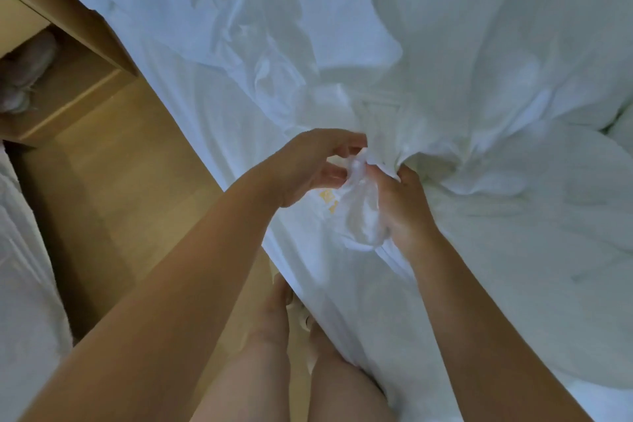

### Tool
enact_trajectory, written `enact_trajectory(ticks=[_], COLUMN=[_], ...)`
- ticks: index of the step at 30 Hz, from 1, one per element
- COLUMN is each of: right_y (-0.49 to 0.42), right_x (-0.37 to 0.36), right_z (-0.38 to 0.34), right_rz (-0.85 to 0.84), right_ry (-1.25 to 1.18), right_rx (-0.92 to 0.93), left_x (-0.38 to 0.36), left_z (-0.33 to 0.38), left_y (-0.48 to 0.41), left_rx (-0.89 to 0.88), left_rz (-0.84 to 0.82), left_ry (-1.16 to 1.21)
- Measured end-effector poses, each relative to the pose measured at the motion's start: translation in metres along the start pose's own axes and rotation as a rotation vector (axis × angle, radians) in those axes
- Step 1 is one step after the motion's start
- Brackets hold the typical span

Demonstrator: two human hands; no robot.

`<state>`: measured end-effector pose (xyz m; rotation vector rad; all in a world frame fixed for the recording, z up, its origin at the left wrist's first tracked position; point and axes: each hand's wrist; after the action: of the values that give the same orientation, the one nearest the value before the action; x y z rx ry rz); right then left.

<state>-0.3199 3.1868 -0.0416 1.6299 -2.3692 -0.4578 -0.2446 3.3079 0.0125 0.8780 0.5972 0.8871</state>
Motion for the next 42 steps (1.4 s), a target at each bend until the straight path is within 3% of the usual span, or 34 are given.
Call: enact_trajectory(ticks=[3,5,8,10,14,22,26,31,35,38,42], right_y=[-0.001,0.004,0.011,0.011,0.012,0.024,0.022,0.025,0.021,0.023,0.025], right_x=[0.000,0.000,0.004,0.009,0.007,-0.002,0.001,0.006,0.009,0.012,0.015], right_z=[0.013,0.017,0.017,0.015,0.012,0.026,0.027,0.027,0.028,0.035,0.037], right_rz=[0.030,0.027,-0.026,-0.079,-0.122,-0.003,-0.055,-0.153,-0.301,-0.295,-0.286], right_ry=[-0.042,-0.125,-0.285,-0.336,-0.298,-0.254,-0.265,-0.261,-0.147,-0.164,-0.243], right_rx=[-0.155,-0.299,-0.397,-0.348,-0.290,-0.270,-0.261,-0.150,-0.097,-0.189,-0.214], left_x=[0.008,0.005,0.002,0.001,0.002,0.024,0.021,0.011,0.009,0.009,0.008], left_z=[-0.036,-0.058,-0.075,-0.073,-0.070,-0.065,-0.072,-0.082,-0.071,-0.058,-0.053], left_y=[-0.006,-0.010,-0.018,-0.020,-0.026,-0.030,-0.034,-0.039,-0.042,-0.044,-0.048], left_rx=[-0.013,0.026,0.043,0.013,-0.049,0.001,0.148,0.289,0.316,0.295,0.205], left_rz=[0.315,0.381,0.339,0.330,0.377,0.341,0.141,0.085,0.204,0.270,0.294], left_ry=[-0.038,-0.193,-0.342,-0.342,-0.209,0.007,0.138,0.162,-0.007,-0.094,-0.032])
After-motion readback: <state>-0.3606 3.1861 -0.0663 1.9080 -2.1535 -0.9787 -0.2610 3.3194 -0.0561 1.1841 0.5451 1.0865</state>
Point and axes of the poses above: each hand's wrist, its own y-axis away from the middle knuckle, its own x-axis out of the back of the hand, z = x × y, and after that the axes turned 12 degrees about x, right-handed
